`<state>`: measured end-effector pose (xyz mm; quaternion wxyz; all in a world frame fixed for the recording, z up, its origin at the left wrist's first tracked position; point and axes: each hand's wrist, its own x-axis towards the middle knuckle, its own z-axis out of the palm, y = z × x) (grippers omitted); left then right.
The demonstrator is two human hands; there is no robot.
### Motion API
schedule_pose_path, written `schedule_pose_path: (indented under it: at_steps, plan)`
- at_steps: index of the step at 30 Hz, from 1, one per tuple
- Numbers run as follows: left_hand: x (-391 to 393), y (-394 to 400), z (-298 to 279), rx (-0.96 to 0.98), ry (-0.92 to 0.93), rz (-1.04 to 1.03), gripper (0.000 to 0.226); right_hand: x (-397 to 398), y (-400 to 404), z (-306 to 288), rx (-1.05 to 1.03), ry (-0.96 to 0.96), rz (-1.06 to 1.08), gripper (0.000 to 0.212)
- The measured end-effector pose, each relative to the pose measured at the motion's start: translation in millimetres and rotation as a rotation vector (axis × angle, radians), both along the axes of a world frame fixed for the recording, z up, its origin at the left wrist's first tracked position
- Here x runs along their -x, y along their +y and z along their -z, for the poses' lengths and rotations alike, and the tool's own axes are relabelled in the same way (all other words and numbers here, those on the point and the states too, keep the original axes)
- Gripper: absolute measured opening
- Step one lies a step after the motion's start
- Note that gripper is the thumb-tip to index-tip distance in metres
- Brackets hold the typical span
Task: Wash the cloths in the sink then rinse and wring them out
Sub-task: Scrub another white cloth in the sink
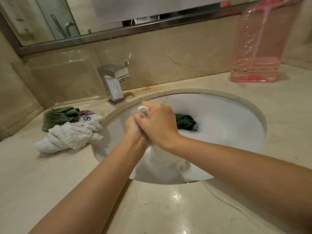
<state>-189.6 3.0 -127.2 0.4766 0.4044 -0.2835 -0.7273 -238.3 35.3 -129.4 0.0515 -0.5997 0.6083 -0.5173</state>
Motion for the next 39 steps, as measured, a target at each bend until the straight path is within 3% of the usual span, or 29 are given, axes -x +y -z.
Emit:
schedule_pose_path:
  at_steps: [2, 5, 9, 14, 17, 19, 21, 23, 25, 26, 28, 30, 33, 36, 39]
  plan:
    - [4.7, 1.5, 1.8, 0.059, 0.016, -0.056, 0.039, 6.3, -1.2, -2.6, -0.021, -0.038, 0.007, 0.042]
    - [8.2, 3.6, -2.6, 0.028, -0.030, 0.043, 0.039, 33.4, -18.7, -2.3, -0.121, -0.233, 0.139, 0.042]
    - [-1.0, -3.1, -0.6, 0.141, -0.148, 0.055, 0.037, 3.2, 3.3, -0.5, 0.075, -0.076, 0.010, 0.040]
    - [-6.7, -9.2, 1.8, 0.028, -0.136, 0.135, 0.026, 24.0, -19.2, 0.7, -0.032, -0.028, 0.118, 0.042]
    - [-8.7, -12.8, -2.3, -0.008, 0.023, 0.178, 0.056, 44.9, -26.5, 8.4, -0.189, 0.091, 0.232, 0.027]
    - [-12.4, -16.3, -5.5, 0.033, 0.034, 0.141, 0.063, 57.5, -29.3, 10.9, -0.312, -0.014, 0.256, 0.013]
    - [-15.4, -18.5, -8.2, 0.049, 0.017, 0.063, 0.054, 68.8, -30.9, 10.6, -0.379, -0.295, 0.053, 0.018]
    - [-16.5, -18.4, -8.5, 0.093, 0.008, -0.008, 0.047, 70.3, -27.0, 7.7, -0.503, -0.479, -0.263, 0.038]
    - [-14.6, -14.7, -11.6, 0.161, -0.013, -0.033, 0.043, 68.5, -22.0, 9.1, -0.654, -0.397, -0.406, 0.057]
    - [-14.2, -14.5, -12.4, 0.186, -0.047, -0.031, 0.042, 68.2, -21.4, 9.6, -0.675, -0.341, -0.417, 0.054]
    - [-14.4, -11.9, -13.9, 0.227, -0.155, -0.003, 0.040, 67.0, -21.9, 8.2, -0.589, -0.370, -0.374, 0.036]
    - [-16.4, -12.6, -9.9, 0.279, -0.381, 0.087, 0.047, 71.2, -25.0, 7.4, -0.434, -0.543, -0.349, 0.024]
    - [-16.3, -13.4, 0.4, 0.311, -0.659, 0.365, 0.079, 75.7, -24.3, -0.5, -0.279, -0.755, -0.425, 0.021]
    - [-12.6, -12.9, 4.8, 0.317, -0.752, 0.445, 0.077, 74.3, -23.2, -8.3, -0.225, -0.784, -0.423, 0.025]
    - [-8.7, -10.1, 3.8, 0.321, -0.755, 0.419, 0.068, 77.7, -26.9, -8.8, -0.151, -0.814, -0.263, 0.028]
